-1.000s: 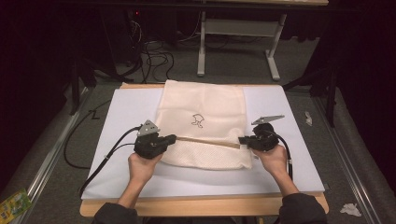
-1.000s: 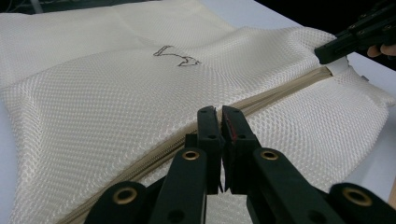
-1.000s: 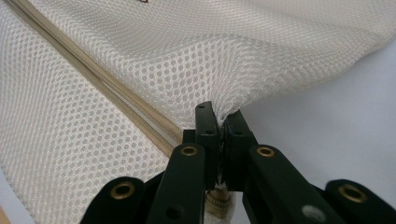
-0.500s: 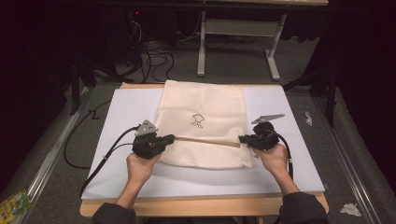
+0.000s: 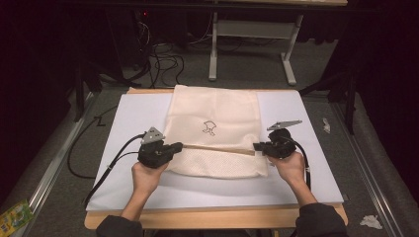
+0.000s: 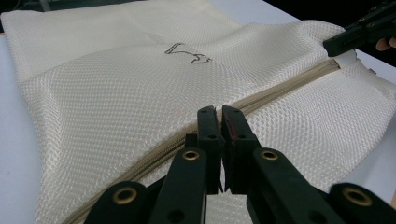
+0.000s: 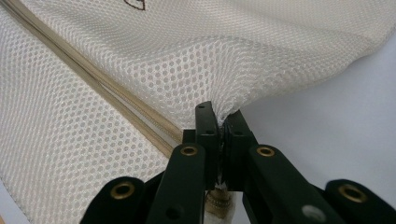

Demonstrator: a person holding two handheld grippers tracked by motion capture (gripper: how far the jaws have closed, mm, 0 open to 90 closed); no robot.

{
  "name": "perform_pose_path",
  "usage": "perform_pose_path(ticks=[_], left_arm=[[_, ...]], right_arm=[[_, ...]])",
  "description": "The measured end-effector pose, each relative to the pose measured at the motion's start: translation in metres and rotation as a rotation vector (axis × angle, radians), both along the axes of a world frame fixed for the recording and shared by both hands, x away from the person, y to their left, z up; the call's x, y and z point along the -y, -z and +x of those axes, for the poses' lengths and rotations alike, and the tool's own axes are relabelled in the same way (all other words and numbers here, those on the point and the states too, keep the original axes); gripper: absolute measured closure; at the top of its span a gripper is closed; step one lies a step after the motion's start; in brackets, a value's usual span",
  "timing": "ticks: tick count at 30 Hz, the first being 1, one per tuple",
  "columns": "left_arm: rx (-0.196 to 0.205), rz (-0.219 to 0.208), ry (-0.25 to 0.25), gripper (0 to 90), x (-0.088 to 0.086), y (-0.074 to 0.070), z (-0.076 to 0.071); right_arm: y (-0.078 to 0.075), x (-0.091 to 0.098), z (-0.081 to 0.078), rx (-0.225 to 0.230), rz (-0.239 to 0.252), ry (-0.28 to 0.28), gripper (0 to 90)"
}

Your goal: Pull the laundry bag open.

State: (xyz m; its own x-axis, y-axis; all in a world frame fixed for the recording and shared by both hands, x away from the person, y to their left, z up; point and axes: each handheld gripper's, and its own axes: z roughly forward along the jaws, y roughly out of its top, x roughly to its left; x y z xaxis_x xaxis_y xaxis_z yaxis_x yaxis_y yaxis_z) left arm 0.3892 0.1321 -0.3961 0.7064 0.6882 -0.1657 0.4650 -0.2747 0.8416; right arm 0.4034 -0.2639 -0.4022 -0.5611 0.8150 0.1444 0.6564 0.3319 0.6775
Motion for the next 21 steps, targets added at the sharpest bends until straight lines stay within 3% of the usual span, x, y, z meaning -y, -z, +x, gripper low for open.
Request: perform_pose_path(ticks=[21], left_arm=[[0.008, 0.0, -0.026, 87.2, -0.011, -0.001, -0.003]], right_arm=[[-0.001, 0.006, -0.001, 0.006, -0.011, 0.027, 88.7]])
